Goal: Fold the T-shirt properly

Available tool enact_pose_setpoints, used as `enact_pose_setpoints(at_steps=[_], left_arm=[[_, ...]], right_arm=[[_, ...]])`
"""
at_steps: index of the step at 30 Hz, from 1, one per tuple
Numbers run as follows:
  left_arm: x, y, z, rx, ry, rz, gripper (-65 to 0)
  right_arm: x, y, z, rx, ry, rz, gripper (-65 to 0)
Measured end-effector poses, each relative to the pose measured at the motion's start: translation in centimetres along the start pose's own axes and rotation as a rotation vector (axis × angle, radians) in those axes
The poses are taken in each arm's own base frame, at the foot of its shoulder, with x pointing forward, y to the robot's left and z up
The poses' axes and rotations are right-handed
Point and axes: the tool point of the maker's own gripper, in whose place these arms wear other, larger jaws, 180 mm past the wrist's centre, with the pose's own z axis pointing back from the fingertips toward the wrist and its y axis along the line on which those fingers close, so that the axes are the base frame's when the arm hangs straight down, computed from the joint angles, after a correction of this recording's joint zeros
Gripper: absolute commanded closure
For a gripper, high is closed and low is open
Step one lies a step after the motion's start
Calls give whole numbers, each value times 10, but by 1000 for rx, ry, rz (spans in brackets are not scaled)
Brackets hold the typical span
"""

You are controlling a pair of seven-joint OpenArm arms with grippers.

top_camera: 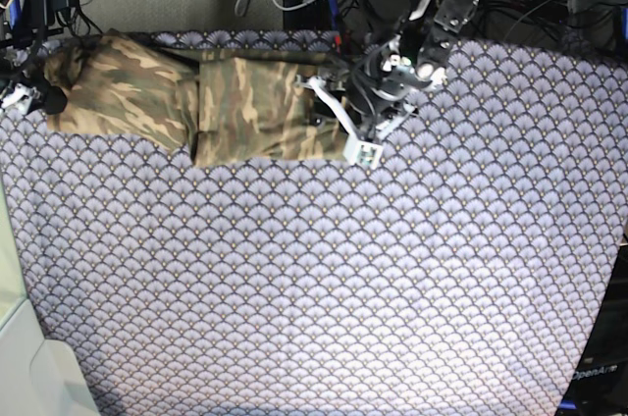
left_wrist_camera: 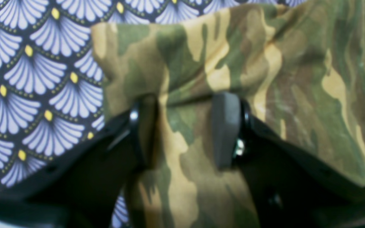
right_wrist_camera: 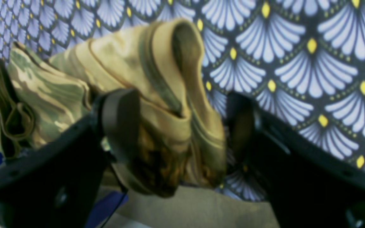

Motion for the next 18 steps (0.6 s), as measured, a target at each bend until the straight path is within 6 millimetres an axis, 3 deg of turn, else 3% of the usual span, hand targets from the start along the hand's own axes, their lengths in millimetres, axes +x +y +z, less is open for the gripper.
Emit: enact_pose_setpoints(at_steps=[10, 18], left_arm=[[0, 0, 0, 1, 1, 1, -285], [0, 1, 0, 4, 0, 3, -285]], right_arm=[[-6, 4, -4, 10, 39, -2, -444], [-18, 37, -4, 149, 35, 0, -440]])
